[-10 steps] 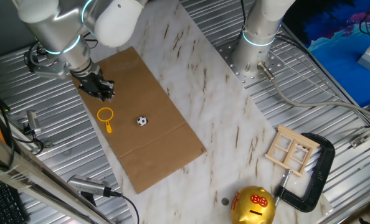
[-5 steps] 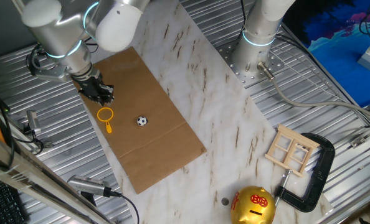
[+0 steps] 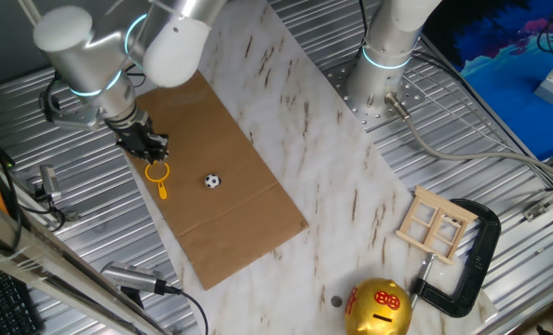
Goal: Attach the bubble ring to the ball
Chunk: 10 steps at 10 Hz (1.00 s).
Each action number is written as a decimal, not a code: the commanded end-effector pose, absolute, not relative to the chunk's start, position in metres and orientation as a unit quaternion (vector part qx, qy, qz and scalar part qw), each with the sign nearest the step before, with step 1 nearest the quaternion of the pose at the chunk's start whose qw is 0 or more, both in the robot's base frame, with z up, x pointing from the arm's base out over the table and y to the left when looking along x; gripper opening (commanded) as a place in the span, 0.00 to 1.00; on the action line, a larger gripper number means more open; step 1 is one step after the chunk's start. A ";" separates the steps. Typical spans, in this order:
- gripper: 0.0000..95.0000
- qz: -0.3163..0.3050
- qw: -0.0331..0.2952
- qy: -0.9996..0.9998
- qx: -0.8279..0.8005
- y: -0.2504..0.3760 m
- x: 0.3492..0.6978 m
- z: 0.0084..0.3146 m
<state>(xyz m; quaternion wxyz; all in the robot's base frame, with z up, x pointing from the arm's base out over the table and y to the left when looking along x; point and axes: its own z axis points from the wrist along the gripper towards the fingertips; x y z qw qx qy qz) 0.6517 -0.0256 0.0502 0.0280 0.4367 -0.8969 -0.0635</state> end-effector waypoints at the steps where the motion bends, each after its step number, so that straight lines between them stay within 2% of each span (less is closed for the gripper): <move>1: 0.20 -0.065 0.028 -0.899 0.432 -0.022 0.657 0.046; 10: 0.20 -0.059 0.033 -0.892 0.447 -0.013 0.657 0.041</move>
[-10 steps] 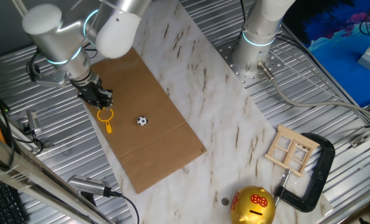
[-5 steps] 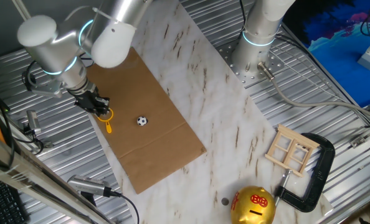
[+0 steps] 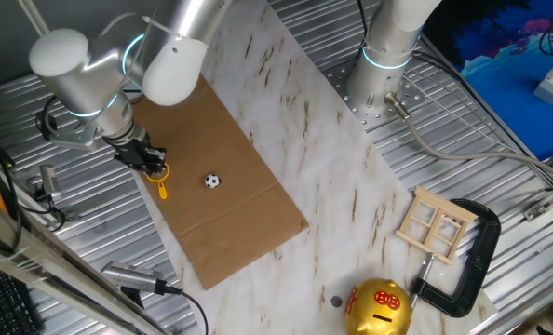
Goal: Attach the bubble ring to the ball
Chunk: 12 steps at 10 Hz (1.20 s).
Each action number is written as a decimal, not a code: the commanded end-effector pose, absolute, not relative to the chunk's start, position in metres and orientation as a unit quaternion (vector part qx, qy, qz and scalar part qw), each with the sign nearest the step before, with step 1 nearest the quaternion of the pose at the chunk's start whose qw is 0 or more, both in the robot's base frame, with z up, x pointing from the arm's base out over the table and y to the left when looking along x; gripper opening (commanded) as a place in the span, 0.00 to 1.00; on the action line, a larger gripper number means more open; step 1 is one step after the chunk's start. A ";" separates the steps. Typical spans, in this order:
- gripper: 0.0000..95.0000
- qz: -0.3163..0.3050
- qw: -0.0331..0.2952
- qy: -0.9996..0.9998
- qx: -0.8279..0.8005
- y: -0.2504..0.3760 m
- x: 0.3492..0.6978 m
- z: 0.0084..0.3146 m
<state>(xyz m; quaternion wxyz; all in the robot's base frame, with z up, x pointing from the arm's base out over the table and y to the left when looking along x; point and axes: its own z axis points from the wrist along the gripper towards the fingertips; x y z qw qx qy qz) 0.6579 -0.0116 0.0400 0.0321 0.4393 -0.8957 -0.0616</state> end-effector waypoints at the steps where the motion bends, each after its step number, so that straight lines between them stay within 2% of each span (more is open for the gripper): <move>1: 0.20 -0.060 0.032 -0.884 0.463 -0.013 0.657 0.041; 6: 0.20 -0.072 0.029 -0.839 0.539 -0.013 0.657 0.041; 12: 0.20 -0.083 0.016 -0.834 0.545 0.013 0.660 0.040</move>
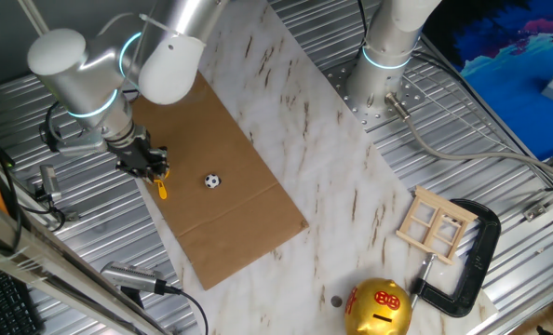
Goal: Attach the bubble ring to the ball
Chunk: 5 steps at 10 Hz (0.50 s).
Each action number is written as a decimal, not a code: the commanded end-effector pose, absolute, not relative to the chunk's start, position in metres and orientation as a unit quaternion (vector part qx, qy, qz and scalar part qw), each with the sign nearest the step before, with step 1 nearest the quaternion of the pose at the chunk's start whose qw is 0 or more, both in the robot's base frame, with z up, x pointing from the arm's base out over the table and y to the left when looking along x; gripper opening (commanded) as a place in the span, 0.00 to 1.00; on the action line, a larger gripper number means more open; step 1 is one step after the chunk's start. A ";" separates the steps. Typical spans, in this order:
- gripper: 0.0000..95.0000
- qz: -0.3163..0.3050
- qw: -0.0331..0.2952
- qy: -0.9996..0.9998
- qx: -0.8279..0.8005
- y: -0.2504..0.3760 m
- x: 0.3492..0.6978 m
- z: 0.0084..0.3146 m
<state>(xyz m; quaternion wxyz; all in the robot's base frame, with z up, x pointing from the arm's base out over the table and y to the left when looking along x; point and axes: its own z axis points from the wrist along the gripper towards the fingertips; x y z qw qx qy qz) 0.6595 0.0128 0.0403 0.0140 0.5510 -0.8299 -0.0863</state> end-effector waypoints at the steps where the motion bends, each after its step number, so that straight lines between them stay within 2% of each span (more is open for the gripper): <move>1: 0.40 -0.082 0.016 -0.830 0.552 0.020 0.661 0.036; 5: 0.40 -0.079 0.018 -0.819 0.569 0.027 0.662 0.033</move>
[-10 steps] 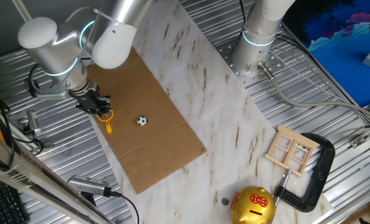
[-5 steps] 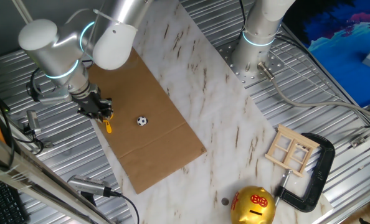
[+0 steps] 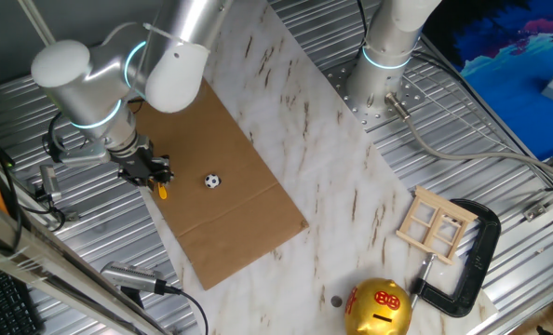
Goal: Attach the bubble ring to the ball
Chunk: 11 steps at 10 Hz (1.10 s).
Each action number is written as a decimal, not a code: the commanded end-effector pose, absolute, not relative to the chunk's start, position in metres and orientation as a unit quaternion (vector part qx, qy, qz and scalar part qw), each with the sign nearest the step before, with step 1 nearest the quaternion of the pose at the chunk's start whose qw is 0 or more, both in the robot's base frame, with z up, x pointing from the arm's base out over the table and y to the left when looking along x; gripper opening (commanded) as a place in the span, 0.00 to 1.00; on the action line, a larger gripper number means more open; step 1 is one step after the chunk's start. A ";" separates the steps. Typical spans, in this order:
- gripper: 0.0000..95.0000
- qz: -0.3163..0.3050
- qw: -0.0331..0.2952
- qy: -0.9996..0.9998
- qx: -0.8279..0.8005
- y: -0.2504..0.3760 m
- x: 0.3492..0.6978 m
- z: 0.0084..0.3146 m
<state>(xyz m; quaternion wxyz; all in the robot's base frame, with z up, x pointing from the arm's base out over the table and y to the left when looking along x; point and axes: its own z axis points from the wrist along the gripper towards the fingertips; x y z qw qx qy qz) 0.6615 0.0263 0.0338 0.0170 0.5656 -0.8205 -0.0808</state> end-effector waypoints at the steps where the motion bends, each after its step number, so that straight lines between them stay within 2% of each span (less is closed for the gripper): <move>1: 0.40 -0.079 0.017 -0.816 0.572 0.026 0.662 0.032; 11: 0.40 -0.074 0.013 -0.815 0.575 0.022 0.658 0.017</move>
